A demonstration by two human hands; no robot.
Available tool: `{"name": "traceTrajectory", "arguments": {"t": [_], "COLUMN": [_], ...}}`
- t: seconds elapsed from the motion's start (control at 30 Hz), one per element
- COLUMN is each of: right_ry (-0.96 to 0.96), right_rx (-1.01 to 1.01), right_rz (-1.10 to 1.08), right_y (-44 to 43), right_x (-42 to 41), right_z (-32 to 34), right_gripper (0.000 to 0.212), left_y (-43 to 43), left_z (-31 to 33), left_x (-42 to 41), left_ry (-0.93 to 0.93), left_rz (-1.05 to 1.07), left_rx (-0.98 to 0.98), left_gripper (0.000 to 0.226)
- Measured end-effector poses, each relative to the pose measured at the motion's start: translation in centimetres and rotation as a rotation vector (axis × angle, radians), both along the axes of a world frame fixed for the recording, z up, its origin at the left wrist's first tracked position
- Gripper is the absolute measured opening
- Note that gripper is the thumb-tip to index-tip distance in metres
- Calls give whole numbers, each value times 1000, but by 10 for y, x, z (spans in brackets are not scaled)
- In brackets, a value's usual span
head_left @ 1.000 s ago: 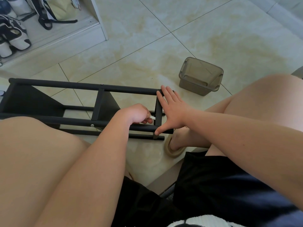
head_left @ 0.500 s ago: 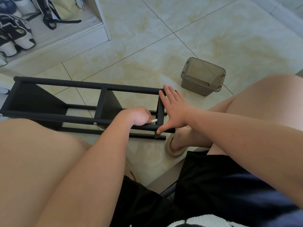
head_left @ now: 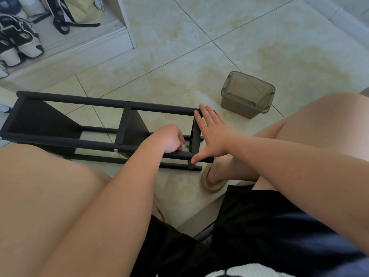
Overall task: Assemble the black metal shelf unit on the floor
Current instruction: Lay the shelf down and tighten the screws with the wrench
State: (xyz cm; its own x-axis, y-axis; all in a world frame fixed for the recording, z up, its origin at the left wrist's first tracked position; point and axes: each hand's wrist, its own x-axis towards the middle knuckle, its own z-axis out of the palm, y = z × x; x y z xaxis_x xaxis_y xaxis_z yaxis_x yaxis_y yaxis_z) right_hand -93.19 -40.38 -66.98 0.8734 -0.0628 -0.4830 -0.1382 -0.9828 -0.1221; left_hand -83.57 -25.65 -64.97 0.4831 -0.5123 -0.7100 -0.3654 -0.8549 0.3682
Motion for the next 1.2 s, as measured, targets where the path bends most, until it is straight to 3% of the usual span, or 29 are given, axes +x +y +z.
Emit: {"name": "traceTrajectory", "arguments": {"t": [0.2, 0.4, 0.57, 0.97, 1.2], "right_ry": [-4, -13, -9, -18, -13], "right_rx": [7, 10, 10, 11, 10], "right_rz": [-1, 3, 2, 2, 5], "right_y": [-1, -1, 0, -1, -1], "right_x": [0, 0, 0, 0, 0], "right_z": [-2, -2, -2, -2, -2], "right_gripper": [160, 158, 158, 158, 158], "left_y": [1, -4, -13, -23, -24], "left_z": [-2, -14, -16, -14, -8], "left_x": [4, -1, -7, -8, -6], "left_ry": [49, 229, 217, 264, 313], "left_rz": [35, 453, 641, 789, 680], "left_rx": [-110, -272, -282, -282, -153], "left_gripper": [19, 11, 16, 17, 14]}}
